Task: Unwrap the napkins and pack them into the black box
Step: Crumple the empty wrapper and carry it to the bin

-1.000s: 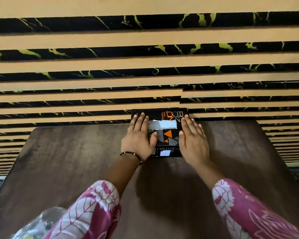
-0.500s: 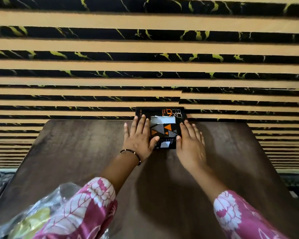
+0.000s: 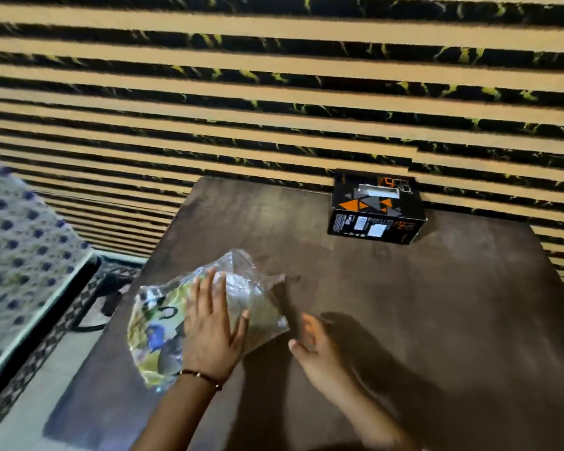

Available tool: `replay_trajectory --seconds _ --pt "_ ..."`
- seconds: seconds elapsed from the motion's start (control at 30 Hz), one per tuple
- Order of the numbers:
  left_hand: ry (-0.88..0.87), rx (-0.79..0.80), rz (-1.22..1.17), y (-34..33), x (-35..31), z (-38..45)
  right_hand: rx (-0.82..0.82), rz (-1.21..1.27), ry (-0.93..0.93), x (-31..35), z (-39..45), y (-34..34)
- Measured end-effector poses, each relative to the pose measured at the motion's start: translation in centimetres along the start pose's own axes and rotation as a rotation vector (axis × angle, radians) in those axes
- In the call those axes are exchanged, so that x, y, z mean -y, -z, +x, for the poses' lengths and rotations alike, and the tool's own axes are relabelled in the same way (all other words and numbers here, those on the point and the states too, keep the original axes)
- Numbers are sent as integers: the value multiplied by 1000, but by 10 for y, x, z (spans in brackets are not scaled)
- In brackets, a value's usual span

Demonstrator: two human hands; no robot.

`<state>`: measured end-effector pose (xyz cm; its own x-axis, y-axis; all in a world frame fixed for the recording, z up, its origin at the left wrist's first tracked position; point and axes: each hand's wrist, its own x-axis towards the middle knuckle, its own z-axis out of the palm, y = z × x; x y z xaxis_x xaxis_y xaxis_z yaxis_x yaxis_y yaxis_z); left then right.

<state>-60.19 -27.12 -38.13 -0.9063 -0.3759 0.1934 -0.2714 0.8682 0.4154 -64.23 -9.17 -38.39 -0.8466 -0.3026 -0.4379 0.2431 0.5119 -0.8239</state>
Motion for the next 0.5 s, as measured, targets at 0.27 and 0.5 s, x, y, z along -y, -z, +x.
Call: replay_trajectory --seconds 0.27,0.5 --pt "694 109 -140 10 91 -45 48 691 -353 2 23 -38" --pt "236 258 -313 6 64 -38 -199 550 -167 6 33 -42"
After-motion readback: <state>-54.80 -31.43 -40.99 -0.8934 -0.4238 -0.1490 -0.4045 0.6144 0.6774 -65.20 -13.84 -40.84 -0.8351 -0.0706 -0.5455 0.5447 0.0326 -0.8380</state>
